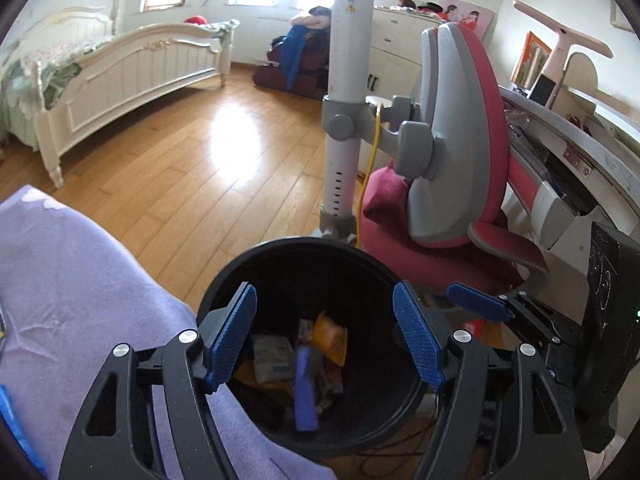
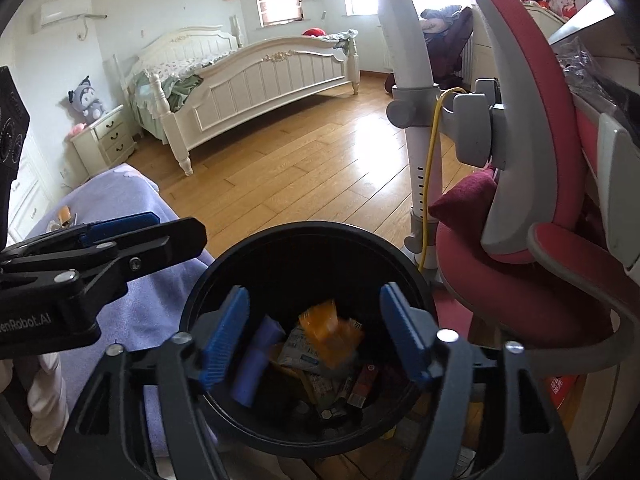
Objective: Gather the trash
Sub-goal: 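Carry the orange wrapper and blue strip to the bin and release both, then grasp the blue packet with the right tool while the left tool grasps the green gum box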
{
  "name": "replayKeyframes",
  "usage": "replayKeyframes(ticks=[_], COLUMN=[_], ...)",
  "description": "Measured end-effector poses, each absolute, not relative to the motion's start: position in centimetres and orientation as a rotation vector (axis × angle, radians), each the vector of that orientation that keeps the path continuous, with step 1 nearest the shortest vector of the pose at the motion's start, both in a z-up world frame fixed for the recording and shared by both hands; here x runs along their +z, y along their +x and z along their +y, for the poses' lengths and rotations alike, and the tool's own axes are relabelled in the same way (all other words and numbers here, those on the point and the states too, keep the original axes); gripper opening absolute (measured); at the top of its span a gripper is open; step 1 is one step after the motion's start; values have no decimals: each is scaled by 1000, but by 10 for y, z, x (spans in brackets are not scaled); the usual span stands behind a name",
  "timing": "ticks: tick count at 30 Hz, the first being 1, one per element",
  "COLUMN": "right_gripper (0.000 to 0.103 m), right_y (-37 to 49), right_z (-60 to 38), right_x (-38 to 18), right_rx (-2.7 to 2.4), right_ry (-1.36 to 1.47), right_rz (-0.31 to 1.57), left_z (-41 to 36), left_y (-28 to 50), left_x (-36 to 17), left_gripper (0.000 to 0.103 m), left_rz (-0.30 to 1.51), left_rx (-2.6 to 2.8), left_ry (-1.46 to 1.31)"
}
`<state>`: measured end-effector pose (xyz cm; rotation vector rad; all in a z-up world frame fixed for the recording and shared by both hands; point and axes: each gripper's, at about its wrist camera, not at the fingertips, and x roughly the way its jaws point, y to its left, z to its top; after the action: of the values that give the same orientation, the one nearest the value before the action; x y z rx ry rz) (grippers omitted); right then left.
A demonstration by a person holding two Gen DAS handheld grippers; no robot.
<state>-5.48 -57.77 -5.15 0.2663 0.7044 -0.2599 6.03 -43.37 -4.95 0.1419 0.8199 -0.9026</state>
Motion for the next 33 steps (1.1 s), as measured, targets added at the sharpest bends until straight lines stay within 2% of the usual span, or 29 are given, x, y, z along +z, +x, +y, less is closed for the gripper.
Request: replayKeyframes(ticks=[2, 9, 13, 22, 25, 27, 33], right_gripper=[73, 73, 73, 73, 73, 73, 72], right_y=[-55, -56, -52, -22, -3, 10, 40], right_z=[-577, -563, -548, -481, -453, -434, -372], right_x=[-50, -42, -38, -14, -6, -2, -5], right_rx=[-257, -213, -155, 43, 123, 182, 302], right_ry=[261, 245, 249, 200, 195, 198, 172], right_rz=[707, 702, 703, 714, 728, 747, 823], left_z=[-432, -399, -354, -193, -157, -142, -135], left_y=[59, 48, 49, 76, 87, 95, 103], left_x=[-46, -23, -14, -18, -31, -42, -61], left_gripper=[71, 90, 91, 91, 85, 74, 66], left_rz=[815, 744, 723, 785, 847, 893, 937], left_rx=[-898, -811, -716, -316, -244, -223, -266], left_ry=[144, 149, 132, -37, -92, -125, -137])
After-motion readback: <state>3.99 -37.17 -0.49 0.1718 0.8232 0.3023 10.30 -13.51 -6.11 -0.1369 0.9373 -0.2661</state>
